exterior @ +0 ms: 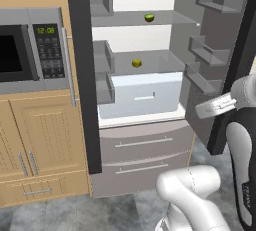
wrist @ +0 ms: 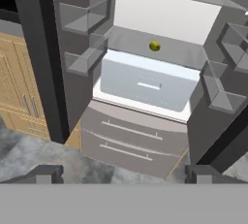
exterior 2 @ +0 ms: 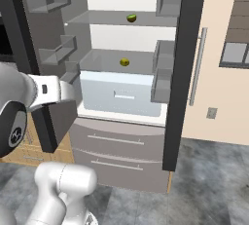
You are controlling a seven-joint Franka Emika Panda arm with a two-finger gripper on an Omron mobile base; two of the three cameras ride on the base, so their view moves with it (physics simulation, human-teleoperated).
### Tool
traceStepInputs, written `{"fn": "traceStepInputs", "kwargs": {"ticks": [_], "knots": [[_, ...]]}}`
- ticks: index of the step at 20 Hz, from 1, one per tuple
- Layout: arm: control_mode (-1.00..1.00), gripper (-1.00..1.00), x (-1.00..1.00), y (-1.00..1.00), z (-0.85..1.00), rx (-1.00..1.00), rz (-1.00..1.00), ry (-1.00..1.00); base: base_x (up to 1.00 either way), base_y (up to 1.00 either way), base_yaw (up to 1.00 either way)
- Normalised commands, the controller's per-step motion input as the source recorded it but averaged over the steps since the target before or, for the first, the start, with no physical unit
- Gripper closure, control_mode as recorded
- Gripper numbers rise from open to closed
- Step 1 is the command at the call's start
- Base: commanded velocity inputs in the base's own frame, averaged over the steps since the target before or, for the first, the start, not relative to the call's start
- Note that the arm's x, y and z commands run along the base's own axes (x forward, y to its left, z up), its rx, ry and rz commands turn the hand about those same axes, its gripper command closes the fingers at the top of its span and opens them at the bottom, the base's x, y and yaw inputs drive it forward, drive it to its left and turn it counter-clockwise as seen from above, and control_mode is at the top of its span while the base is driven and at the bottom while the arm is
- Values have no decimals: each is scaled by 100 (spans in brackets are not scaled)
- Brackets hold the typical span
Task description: Retrieve the kiwi and pear from the fridge and place them into the bowl on the dining table.
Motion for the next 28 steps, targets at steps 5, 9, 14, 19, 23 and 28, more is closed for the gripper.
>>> {"fn": "traceStepInputs", "kwargs": {"ticks": [5,9,14,19,23,28], "knots": [[-100,-100,-36,4,6,0,7,0,0,0,0],[-100,-100,0,-1,4,0,0,0,0,0,0],[-100,-100,49,-10,0,1,0,0,0,0,0],[100,-100,55,0,0,1,0,0,15,0,0],[100,-100,0,0,0,0,0,0,77,0,0],[100,-100,0,0,0,0,0,0,61,0,0]]}}
